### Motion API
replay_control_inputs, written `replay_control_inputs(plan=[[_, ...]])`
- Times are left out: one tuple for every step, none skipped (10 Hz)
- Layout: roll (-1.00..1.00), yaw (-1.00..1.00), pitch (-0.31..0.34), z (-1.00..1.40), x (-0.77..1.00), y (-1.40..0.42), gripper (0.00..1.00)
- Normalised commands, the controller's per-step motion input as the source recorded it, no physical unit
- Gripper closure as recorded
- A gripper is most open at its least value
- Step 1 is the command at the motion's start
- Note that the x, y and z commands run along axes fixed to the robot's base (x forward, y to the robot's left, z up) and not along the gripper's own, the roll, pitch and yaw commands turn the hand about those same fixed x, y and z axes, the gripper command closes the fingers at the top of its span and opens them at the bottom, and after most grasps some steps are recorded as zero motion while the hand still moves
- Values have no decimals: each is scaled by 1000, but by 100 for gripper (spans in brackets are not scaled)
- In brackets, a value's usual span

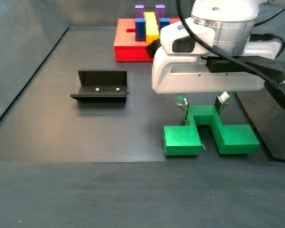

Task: Pick up the green object. Move up. Place the green object on the fixture. Regrasp the green object. Move to above the board. Insert the green object.
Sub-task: Pick up the green object, then move up.

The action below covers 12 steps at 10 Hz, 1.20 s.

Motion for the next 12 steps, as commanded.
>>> replay_control_inputs(plan=[[0,0,0,0,0,0,100],[0,0,0,0,0,0,100],[0,0,0,0,0,0,100],[0,0,0,0,0,0,100],[0,0,0,0,0,0,100],[0,0,0,0,0,0,100],[0,0,0,0,0,0,100],[0,0,0,0,0,0,100],[0,0,0,833,0,0,100],[17,35,19,780,18,52,100],[69,29,73,492,0,36,100],[107,23,69,312,6,13,100]])
